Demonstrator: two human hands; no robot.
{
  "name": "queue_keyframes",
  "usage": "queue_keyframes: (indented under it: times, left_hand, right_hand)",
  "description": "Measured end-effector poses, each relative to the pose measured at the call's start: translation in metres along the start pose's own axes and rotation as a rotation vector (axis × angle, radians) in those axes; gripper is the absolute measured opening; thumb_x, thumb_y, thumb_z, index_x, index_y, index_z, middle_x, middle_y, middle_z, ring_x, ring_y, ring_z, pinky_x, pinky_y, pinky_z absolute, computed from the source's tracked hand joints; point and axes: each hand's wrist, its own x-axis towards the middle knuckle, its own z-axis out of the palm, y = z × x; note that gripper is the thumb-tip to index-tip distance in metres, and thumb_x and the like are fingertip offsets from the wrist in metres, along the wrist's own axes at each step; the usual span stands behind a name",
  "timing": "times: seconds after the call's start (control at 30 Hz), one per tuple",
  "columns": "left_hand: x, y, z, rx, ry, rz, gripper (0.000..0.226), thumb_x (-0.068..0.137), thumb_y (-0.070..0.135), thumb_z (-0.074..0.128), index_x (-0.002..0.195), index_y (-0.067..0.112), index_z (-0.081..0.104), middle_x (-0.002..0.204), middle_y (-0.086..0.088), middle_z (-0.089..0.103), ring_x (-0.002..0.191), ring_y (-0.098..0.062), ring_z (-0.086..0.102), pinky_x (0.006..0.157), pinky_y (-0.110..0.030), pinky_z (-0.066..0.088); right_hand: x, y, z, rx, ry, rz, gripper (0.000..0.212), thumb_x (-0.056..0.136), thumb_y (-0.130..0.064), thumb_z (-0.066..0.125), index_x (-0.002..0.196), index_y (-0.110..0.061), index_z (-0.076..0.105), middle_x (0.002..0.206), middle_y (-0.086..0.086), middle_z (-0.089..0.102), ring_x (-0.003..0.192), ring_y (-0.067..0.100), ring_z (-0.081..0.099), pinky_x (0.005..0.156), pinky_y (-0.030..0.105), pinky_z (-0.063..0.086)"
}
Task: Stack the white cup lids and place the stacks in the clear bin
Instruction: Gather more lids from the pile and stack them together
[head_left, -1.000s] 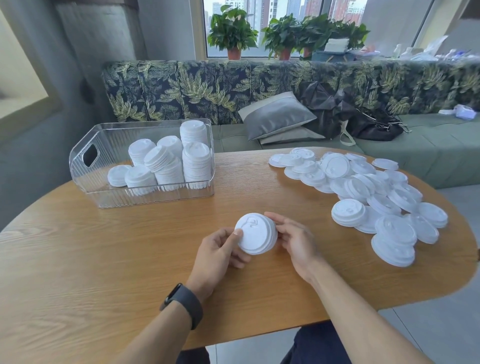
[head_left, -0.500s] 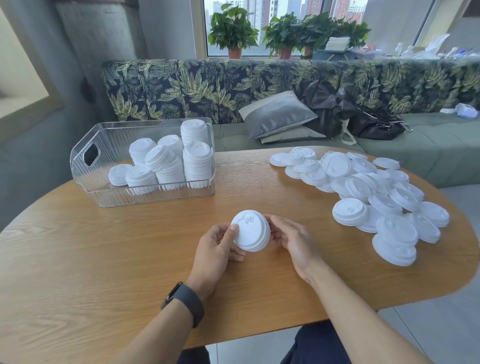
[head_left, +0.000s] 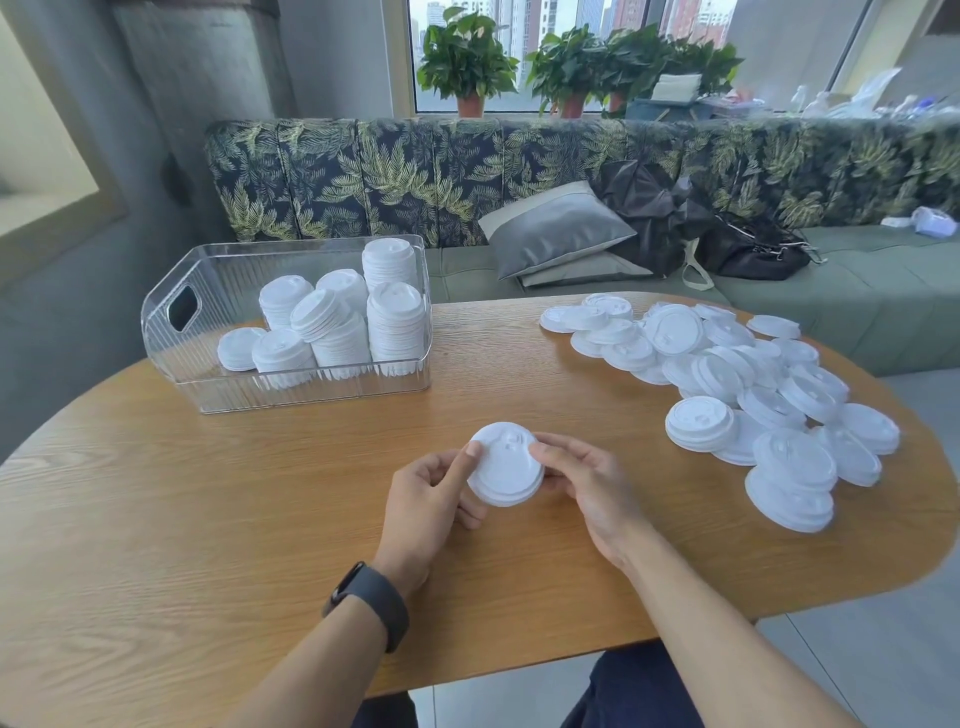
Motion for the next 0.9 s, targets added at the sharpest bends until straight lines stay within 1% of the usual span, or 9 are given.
queue_keyframes:
  times: [0.07, 0.2, 0.27, 0.4, 0.5, 0.6, 0.73, 0.8, 0.9]
  left_hand:
    - [0.0001, 0.0007, -0.0006, -0.004, 0.009, -0.002, 0.041, 0.093, 0.047, 0.070, 0.103, 0.008, 0.074, 0.063, -0.022, 0.069, 0.054, -0.024, 0.061, 0.062, -0.035, 0.054]
    - [0.0005, -0.0001, -0.0014, -0.015, 0.016, 0.004, 0.039, 0.094, 0.043, 0.070, 0.103, 0.005, 0.073, 0.065, -0.024, 0.069, 0.054, -0.026, 0.061, 0.058, -0.033, 0.053]
    - [0.0006, -0.0002, -0.0011, -0.016, 0.011, 0.005, 0.039, 0.094, 0.043, 0.069, 0.104, 0.005, 0.073, 0.066, -0.025, 0.070, 0.055, -0.027, 0.061, 0.058, -0.032, 0.053]
    - [-0.0015, 0.0008, -0.0001, -0.006, 0.004, 0.008, 0.034, 0.097, 0.040, 0.068, 0.104, 0.007, 0.073, 0.062, -0.020, 0.068, 0.052, -0.023, 0.061, 0.054, -0.029, 0.053]
    - [-0.0028, 0.0018, 0.0011, 0.017, -0.014, 0.012, 0.034, 0.093, 0.043, 0.072, 0.107, 0.012, 0.073, 0.063, -0.019, 0.070, 0.054, -0.024, 0.063, 0.058, -0.032, 0.055]
    - [-0.0037, 0.0039, 0.0026, 0.037, -0.041, 0.003, 0.029, 0.091, 0.037, 0.076, 0.105, 0.011, 0.073, 0.066, -0.015, 0.073, 0.056, -0.024, 0.064, 0.058, -0.029, 0.056]
    - [-0.0029, 0.0021, 0.0012, 0.049, -0.039, 0.009, 0.029, 0.092, 0.035, 0.076, 0.107, 0.010, 0.073, 0.067, -0.019, 0.073, 0.056, -0.025, 0.064, 0.058, -0.029, 0.056]
    - [-0.0021, 0.0007, 0.0002, 0.044, -0.022, 0.009, 0.029, 0.093, 0.035, 0.075, 0.108, 0.011, 0.072, 0.068, -0.018, 0.074, 0.056, -0.024, 0.065, 0.060, -0.030, 0.055]
    - [-0.0015, -0.0003, 0.0006, 0.028, -0.013, 0.012, 0.028, 0.093, 0.032, 0.076, 0.111, 0.011, 0.071, 0.071, -0.014, 0.075, 0.058, -0.024, 0.068, 0.059, -0.029, 0.056]
  right_hand:
    - [-0.0012, -0.0011, -0.0003, -0.004, -0.014, 0.008, 0.017, 0.089, -0.025, 0.078, 0.105, -0.019, 0.082, 0.105, 0.009, 0.080, 0.095, 0.019, 0.070, 0.095, 0.044, 0.052]
    - [-0.0032, -0.0031, 0.0015, -0.006, -0.013, 0.010, 0.017, 0.088, -0.024, 0.079, 0.104, -0.019, 0.082, 0.103, 0.006, 0.080, 0.092, 0.015, 0.070, 0.090, 0.038, 0.050]
    - [-0.0029, -0.0026, 0.0013, -0.005, -0.004, 0.009, 0.018, 0.088, -0.024, 0.079, 0.105, -0.018, 0.082, 0.103, 0.008, 0.080, 0.091, 0.016, 0.070, 0.091, 0.039, 0.050]
    - [-0.0015, -0.0021, 0.0017, 0.008, 0.012, 0.013, 0.022, 0.087, -0.022, 0.081, 0.108, -0.015, 0.080, 0.104, 0.009, 0.080, 0.093, 0.017, 0.071, 0.091, 0.038, 0.052]
    - [-0.0001, -0.0011, -0.0001, 0.059, 0.036, 0.022, 0.027, 0.086, -0.025, 0.081, 0.110, -0.014, 0.079, 0.107, 0.009, 0.079, 0.098, 0.019, 0.071, 0.096, 0.037, 0.055]
    - [0.0007, 0.0002, -0.0015, 0.099, 0.051, 0.014, 0.031, 0.085, -0.027, 0.082, 0.112, -0.014, 0.077, 0.110, 0.009, 0.079, 0.103, 0.020, 0.071, 0.100, 0.039, 0.055]
    - [-0.0011, 0.0004, 0.0010, 0.033, 0.031, -0.008, 0.044, 0.080, -0.032, 0.085, 0.120, -0.017, 0.072, 0.111, 0.000, 0.079, 0.111, 0.015, 0.072, 0.101, 0.032, 0.052]
    - [-0.0028, -0.0004, 0.0029, -0.031, 0.003, -0.016, 0.043, 0.081, -0.029, 0.085, 0.121, -0.021, 0.072, 0.111, -0.006, 0.079, 0.110, 0.008, 0.072, 0.099, 0.025, 0.049]
    - [-0.0034, -0.0017, 0.0031, -0.036, -0.017, -0.017, 0.040, 0.085, -0.021, 0.083, 0.122, -0.019, 0.071, 0.111, -0.006, 0.079, 0.110, 0.007, 0.072, 0.098, 0.022, 0.047]
